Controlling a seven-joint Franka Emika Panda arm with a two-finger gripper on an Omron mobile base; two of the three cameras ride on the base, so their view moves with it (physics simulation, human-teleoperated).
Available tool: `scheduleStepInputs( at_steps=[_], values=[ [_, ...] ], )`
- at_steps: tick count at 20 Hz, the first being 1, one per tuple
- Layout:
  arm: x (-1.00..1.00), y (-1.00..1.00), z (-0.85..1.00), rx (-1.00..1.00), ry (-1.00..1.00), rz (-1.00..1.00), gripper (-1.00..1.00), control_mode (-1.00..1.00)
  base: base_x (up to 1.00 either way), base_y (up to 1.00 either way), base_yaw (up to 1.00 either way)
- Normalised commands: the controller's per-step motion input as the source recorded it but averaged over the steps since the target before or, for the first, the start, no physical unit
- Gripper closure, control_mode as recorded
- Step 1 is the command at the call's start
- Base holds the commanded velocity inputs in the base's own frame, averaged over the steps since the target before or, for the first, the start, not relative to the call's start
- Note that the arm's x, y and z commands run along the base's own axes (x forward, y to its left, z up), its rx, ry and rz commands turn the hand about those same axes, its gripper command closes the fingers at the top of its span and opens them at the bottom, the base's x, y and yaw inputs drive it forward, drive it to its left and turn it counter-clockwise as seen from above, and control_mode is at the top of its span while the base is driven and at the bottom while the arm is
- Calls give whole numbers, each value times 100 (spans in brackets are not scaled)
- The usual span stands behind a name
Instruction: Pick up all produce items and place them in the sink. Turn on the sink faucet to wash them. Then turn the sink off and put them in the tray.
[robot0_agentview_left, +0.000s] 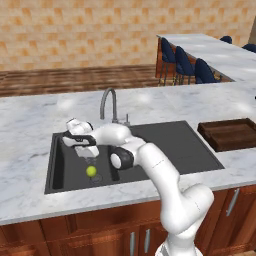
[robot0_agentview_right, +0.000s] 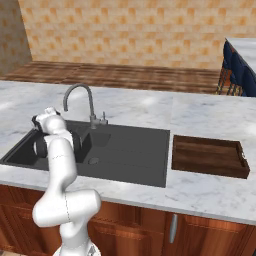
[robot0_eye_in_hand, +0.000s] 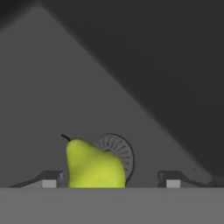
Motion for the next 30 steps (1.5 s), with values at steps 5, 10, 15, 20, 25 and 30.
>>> scheduleStepInputs(
  at_steps=[5, 10, 15, 20, 25, 30],
  values=[
    [-87, -40, 93, 15, -16, 0, -100, -100, 0, 0, 0],
    [-95, -34, 95, 17, -23, 0, -100, -100, 0, 0, 0],
    [-97, -42, 88, 22, -23, 0, -100, -100, 0, 0, 0],
    [-100, -35, 77, 25, -23, 2, -100, -100, 0, 0, 0],
    [-76, -66, 78, 24, -11, -2, -100, -100, 0, 0, 0],
    [-27, -94, 58, 26, 26, -21, -100, -100, 0, 0, 0]
  ],
)
